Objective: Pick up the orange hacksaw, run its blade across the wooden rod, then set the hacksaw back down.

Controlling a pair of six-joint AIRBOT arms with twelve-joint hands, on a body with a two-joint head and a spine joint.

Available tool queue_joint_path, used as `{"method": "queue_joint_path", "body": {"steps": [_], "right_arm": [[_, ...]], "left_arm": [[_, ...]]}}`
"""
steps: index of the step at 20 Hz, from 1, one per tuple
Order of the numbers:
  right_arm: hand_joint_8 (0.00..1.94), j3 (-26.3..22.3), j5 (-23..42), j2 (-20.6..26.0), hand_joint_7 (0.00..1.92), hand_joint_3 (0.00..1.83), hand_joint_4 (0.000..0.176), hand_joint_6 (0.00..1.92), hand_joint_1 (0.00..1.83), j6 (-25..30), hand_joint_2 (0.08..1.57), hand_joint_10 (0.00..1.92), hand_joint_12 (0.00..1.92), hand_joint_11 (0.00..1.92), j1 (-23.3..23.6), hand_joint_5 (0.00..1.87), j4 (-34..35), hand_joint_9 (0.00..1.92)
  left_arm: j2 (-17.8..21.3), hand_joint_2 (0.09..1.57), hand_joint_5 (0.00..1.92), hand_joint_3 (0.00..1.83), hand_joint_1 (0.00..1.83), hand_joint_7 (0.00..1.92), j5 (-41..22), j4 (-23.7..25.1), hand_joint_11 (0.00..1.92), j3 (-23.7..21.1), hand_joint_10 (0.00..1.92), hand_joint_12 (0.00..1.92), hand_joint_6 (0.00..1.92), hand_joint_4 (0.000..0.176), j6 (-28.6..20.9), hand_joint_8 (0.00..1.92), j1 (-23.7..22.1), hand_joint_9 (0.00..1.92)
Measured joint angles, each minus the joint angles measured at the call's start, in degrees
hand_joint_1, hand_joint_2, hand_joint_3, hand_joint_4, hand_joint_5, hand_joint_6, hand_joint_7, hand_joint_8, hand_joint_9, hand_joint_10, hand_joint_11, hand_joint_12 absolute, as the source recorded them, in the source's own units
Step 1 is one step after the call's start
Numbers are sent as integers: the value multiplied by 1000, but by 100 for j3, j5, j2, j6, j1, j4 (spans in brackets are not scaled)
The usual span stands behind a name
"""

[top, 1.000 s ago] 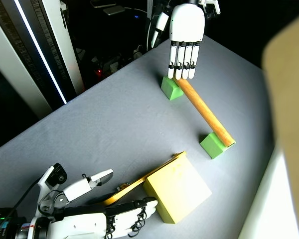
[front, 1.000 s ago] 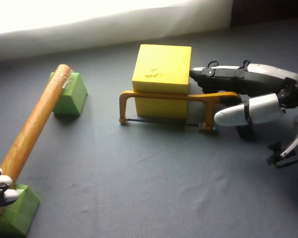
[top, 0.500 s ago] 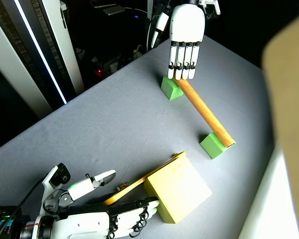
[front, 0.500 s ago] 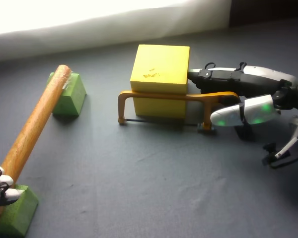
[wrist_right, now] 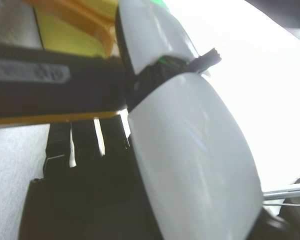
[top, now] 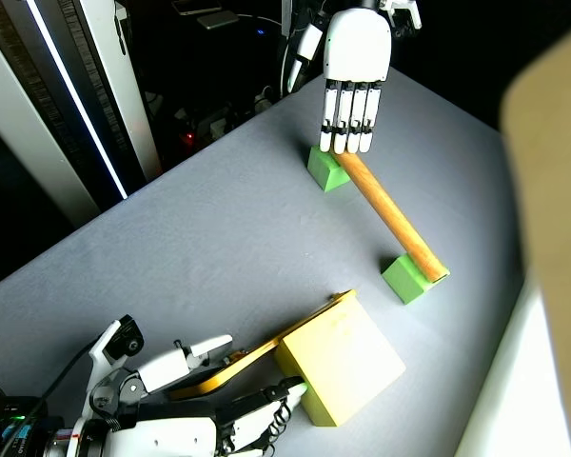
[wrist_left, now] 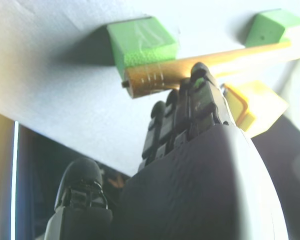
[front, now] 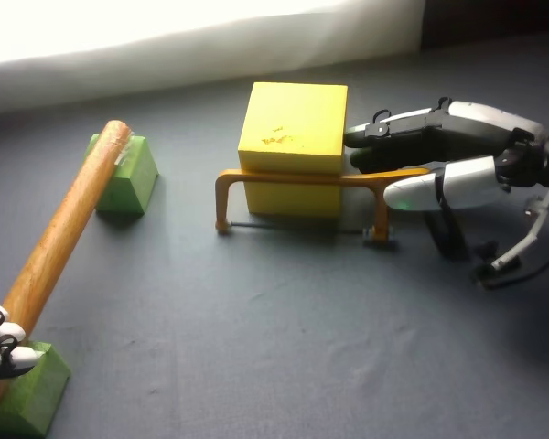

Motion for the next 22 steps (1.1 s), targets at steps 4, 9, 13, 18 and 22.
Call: {"method": "queue_joint_path", "body": {"steps": [4,9,13,18,22], "right_arm": [[1096,-7,-48,-87,964,0,0,948,1363,-214,1135,1289,1114,608,7,900,90,857],[1187,-26,98,-120,943,4,0,1037,1240,-308,1157,1024,1159,609,7,857,90,834],[1208,-26,291,-96,945,0,0,991,1223,-455,1155,779,1144,595,7,882,92,897],[1136,-553,564,378,943,6,0,955,1331,-911,1140,1205,1135,617,7,899,341,855],[1201,-1237,763,831,943,1,0,988,1220,-1460,1152,793,1109,619,-31,892,1056,888]], "left_arm": [[-4,1265,0,0,38,5,2,0,30,0,0,36,0,0,0,2,0,4],[-4,1267,1,0,27,9,7,2,25,7,2,46,0,0,0,1,0,10],[-4,1271,0,1,42,1,4,0,13,7,0,46,0,0,0,0,0,1],[-4,1271,1,2,28,9,2,2,15,7,1,63,0,0,0,1,-2,6],[-4,1271,6,0,32,13,2,2,4,7,1,79,1,0,0,2,-13,4]]}}
